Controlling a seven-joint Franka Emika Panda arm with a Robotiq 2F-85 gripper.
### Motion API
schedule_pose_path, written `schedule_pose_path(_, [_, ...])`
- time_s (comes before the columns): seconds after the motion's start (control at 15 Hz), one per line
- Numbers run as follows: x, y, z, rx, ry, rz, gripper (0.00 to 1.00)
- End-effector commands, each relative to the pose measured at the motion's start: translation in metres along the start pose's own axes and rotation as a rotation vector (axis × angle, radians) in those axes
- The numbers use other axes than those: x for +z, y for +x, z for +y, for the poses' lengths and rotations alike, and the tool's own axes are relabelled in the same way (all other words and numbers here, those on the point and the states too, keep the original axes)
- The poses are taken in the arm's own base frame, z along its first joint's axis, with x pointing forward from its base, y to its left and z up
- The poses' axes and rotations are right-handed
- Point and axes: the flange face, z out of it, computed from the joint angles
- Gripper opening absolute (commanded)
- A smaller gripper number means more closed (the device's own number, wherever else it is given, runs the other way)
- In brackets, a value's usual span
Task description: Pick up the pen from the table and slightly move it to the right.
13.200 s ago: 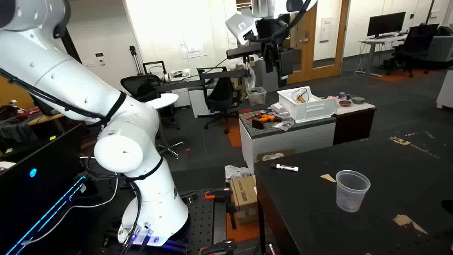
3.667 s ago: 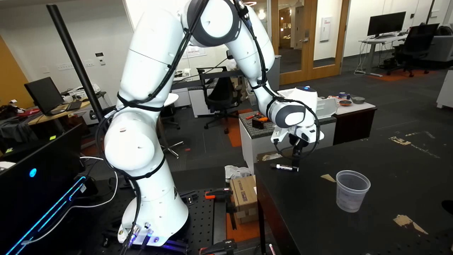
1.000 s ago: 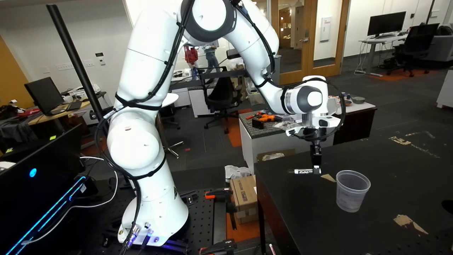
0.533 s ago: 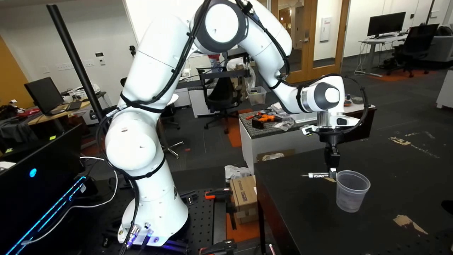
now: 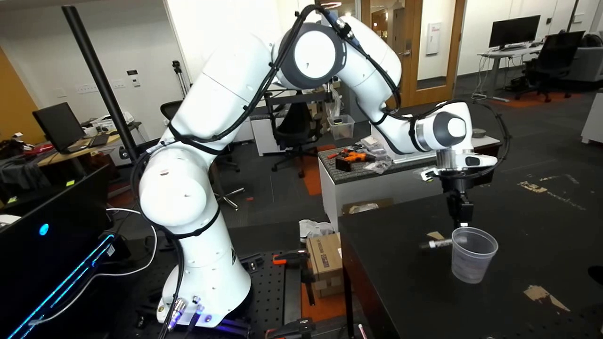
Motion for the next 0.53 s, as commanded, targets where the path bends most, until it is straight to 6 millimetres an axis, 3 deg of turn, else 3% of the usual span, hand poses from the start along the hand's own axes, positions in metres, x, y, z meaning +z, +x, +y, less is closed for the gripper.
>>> schedule_pose_path(0.0, [-0.012,0.012,-0.004,0.000,0.006,-0.004,0.62])
schedule_pose_path(0.33, [-0.027,0.012,0.002,0.050,-0.001,-0.032,1.00])
schedule_pose_path(0.47, [-0.034,0.002,0.003,0.077,-0.014,-0.033,1.00])
